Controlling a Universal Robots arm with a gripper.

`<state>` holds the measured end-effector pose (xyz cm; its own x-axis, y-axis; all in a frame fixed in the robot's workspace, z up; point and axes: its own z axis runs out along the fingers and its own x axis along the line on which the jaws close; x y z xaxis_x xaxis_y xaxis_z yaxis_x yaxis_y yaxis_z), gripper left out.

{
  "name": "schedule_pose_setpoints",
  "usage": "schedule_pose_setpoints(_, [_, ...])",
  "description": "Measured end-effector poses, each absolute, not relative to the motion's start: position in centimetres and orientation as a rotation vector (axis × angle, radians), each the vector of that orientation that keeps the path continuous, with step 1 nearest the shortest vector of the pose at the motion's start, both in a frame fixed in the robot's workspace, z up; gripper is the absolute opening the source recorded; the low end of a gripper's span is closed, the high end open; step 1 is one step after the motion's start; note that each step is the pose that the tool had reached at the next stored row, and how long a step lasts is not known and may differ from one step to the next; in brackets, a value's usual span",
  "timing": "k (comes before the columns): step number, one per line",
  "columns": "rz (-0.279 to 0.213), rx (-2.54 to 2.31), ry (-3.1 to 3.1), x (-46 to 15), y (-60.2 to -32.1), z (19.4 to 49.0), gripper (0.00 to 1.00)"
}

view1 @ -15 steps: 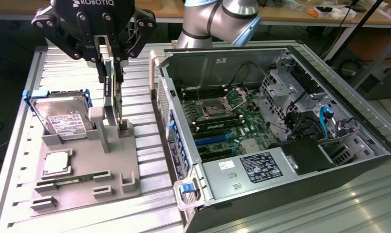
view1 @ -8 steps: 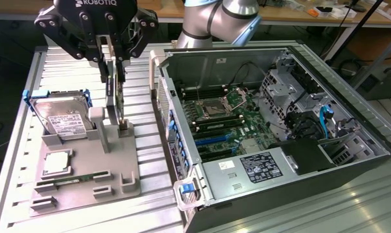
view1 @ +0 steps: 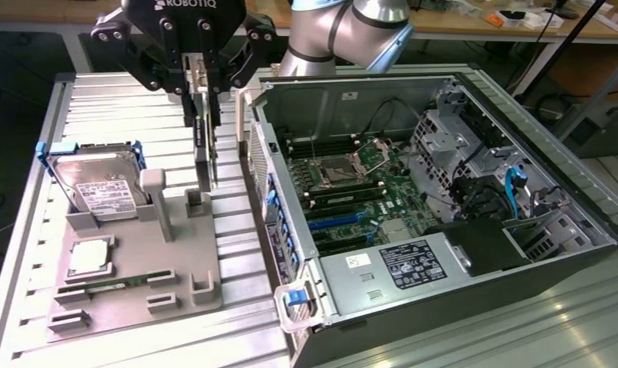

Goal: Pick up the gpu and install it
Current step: 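Pick up the gpu and move the gpu toward the slot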

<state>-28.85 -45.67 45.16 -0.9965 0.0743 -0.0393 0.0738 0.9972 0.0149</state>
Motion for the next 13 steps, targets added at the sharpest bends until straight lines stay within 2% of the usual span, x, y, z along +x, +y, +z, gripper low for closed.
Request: schedule_pose_setpoints(13, [0.021,0.115,3.1,-26.2,-45.4,45.2,0.27])
